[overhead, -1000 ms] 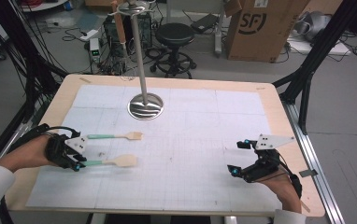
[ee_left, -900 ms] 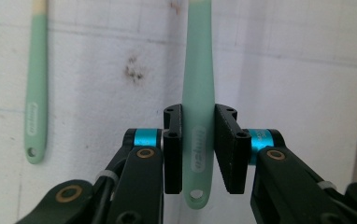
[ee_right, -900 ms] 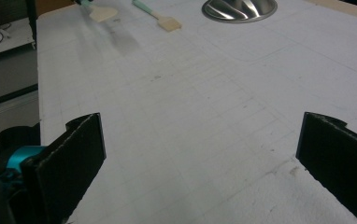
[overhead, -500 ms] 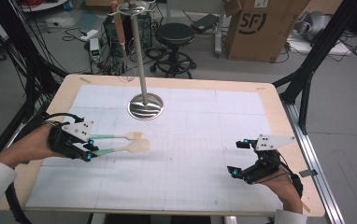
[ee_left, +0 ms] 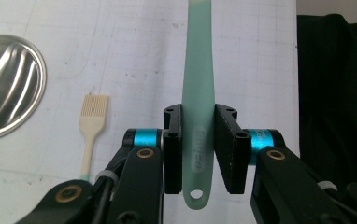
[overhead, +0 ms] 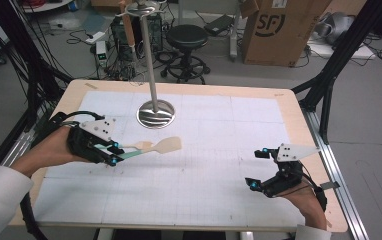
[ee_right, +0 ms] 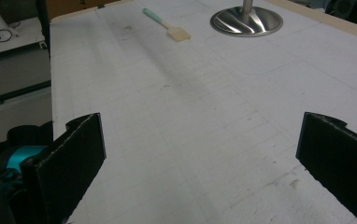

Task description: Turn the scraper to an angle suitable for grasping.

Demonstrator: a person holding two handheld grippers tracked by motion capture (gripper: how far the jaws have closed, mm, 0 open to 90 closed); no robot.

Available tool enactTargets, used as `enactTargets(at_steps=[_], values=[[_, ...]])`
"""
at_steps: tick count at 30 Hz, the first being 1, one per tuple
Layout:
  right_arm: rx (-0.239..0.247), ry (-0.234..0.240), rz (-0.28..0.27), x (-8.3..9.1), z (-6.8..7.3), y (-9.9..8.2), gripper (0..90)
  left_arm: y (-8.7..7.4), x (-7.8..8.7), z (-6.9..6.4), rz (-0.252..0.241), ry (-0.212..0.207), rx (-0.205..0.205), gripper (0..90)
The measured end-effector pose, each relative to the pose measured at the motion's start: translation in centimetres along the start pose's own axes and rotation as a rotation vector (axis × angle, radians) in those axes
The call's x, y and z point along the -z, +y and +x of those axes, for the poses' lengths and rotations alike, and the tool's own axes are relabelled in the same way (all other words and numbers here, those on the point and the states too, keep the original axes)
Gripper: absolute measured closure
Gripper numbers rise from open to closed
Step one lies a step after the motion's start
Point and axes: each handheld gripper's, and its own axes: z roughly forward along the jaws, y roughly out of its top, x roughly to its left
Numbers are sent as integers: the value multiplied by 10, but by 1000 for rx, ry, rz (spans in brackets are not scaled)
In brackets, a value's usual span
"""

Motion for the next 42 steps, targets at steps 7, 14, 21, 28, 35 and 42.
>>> enactTargets(at_steps=[7, 14, 21, 28, 35, 42], values=[[5, -1, -9, 3, 1, 1, 2, 20, -8, -2, -42, 6, -6, 740], [17, 2, -15, 5, 2, 3, 1, 36, -29, 0, -57, -14, -14, 740], [23, 9, -14, 6, 3, 3, 1, 46, -54, 5, -69, -39, -40, 740], [25, 17, -8, 4, 4, 4, 1, 54, -81, 8, -122, -60, -43, 740], [28, 18, -11, 5, 4, 3, 1, 58, -108, 11, -159, -79, -28, 740], [24, 15, -16, 7, 2, 2, 1, 58, -135, 10, -165, -108, -24, 740]])
